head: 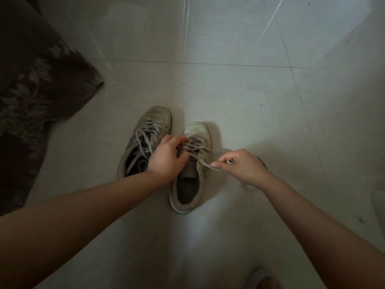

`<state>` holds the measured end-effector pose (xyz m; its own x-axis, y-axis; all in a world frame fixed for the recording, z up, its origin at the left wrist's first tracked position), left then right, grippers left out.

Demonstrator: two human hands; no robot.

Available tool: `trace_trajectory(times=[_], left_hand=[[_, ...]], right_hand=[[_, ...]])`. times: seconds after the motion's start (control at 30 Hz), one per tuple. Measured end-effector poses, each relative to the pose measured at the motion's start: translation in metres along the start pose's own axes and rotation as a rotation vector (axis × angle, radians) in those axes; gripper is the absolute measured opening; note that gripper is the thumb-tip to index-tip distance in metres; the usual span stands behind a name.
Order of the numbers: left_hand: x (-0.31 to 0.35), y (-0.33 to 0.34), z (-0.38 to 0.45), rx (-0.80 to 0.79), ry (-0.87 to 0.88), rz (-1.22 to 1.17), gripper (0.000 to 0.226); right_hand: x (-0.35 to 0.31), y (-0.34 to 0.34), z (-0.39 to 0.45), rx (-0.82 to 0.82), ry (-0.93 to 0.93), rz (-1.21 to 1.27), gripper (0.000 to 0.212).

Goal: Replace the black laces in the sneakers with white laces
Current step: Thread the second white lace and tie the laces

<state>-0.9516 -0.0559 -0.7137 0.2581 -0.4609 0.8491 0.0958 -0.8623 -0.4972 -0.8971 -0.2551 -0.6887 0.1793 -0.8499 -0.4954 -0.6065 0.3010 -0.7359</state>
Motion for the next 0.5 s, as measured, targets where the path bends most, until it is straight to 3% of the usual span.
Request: trace_trajectory(times=[0.1,0.27,0.4,0.5], left_hand=[[0.001,-0.001,-0.001,-0.008,0.014,-0.003,0.033],[-0.001,-0.001,-0.001,0.002,0.023,-0.01,0.033],[-0.002,-0.002,-0.004,-0.005,0.066,0.036,0.036],[-0.002,-0.002,-0.007,-0.003,0.236,0.178,0.039]], right_hand=[[0.028,0.002,0.0,-0.045,0.036,-0.135,0.027],[0.049,0.006,-0.003,0.076,0.103,-0.078,0.031],[0.032,-0.006,-0.008,0.076,0.068,0.194,0.02],[0.017,-0.014,-0.01,0.03,0.026,0.304,0.009]])
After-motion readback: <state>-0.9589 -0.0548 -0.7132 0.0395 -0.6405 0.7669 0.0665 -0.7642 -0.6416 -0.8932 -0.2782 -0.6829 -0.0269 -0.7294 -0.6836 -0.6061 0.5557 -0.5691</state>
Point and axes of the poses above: each hand's wrist, its own z-axis towards the middle knuckle, its own y-axis out of the palm, x = y × z, the point moved 1 cm from there along z, towards the middle knuckle, and after that the axes turned 11 degrees about -z, right-handed, at the moved point
